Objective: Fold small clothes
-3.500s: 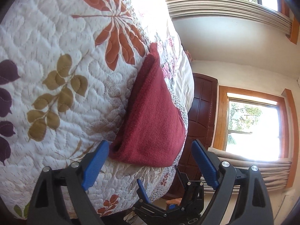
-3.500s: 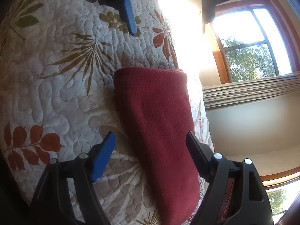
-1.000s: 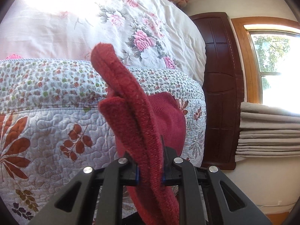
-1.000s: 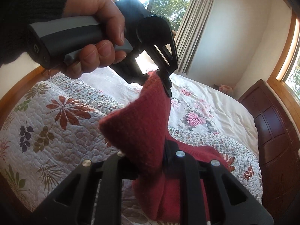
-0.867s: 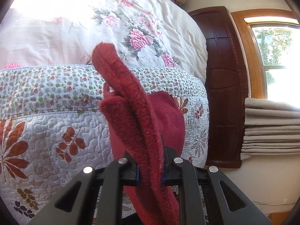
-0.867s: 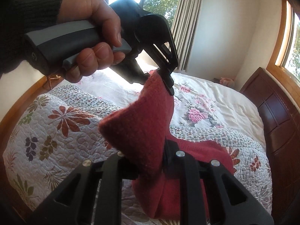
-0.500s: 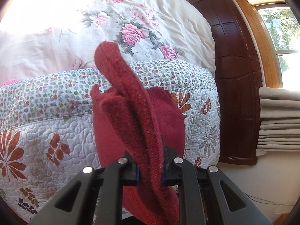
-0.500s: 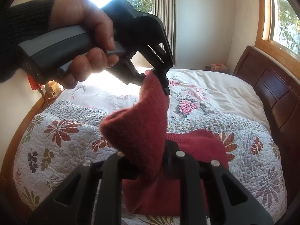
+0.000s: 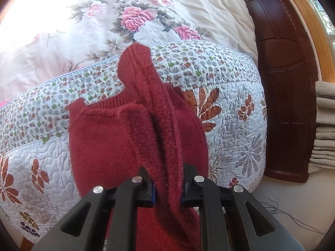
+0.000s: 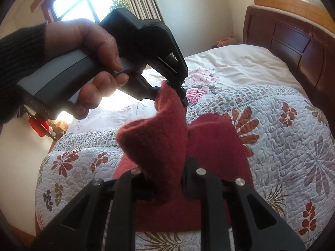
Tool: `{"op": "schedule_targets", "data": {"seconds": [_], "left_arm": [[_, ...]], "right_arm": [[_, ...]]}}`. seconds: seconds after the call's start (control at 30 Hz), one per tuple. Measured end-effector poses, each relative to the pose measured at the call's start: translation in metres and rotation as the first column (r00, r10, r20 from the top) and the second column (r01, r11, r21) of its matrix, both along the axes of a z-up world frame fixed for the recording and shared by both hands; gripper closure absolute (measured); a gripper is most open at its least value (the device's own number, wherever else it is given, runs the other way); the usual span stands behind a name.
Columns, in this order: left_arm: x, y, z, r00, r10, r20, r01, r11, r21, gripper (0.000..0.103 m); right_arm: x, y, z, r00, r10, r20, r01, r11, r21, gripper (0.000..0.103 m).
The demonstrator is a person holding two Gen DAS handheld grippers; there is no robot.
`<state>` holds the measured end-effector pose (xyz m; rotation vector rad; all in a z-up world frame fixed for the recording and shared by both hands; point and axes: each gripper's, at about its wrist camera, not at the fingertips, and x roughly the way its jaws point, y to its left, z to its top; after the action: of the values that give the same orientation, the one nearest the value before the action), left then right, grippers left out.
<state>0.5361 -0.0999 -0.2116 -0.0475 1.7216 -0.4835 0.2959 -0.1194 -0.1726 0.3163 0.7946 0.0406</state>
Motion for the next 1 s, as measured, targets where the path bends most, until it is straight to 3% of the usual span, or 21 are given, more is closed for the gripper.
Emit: {"op": "schedule_targets", "data": {"seconds": [0.3, 0.63, 0.7, 0.77, 0.87, 1.0], "left_arm": [[-0.010, -0.047, -0.026, 0.999, -0.046, -0.005, 0.047, 0.991, 0.124, 0.088], [-0.026, -0.072, -0.021, 0.996, -0.082, 0.035, 0.074, 0.979, 0.192, 0.088], [-0.028, -0.075, -0.028, 0.996, -0.077, 0.051, 0.065, 0.976, 0.207, 0.085], [-0.031, -0.078, -0.034, 0.996, -0.071, 0.056, 0.060, 0.982, 0.181, 0.067], [-0.035, -0.081, -0.028, 0.993, -0.075, 0.092, 0.064, 0.991, 0.116, 0.050], [-0.047, -0.062, 0.013, 0.977, -0.056, 0.205, 0.065, 0.997, -0.037, 0.041]], "right_arm": [[-0.011, -0.039, -0.028, 0.999, -0.028, -0.022, 0.031, 0.993, 0.118, 0.086], [-0.028, -0.071, -0.037, 0.999, -0.025, -0.022, 0.030, 0.953, 0.303, 0.087], [-0.027, -0.081, -0.051, 0.998, -0.027, -0.053, 0.045, 0.927, 0.371, 0.087], [-0.027, -0.091, -0.066, 0.996, -0.034, -0.082, 0.066, 0.907, 0.416, 0.087], [-0.030, -0.108, -0.090, 0.992, -0.035, -0.122, 0.093, 0.858, 0.506, 0.087], [-0.033, -0.134, -0.137, 0.977, 0.005, -0.215, 0.152, 0.690, 0.707, 0.080]]}}
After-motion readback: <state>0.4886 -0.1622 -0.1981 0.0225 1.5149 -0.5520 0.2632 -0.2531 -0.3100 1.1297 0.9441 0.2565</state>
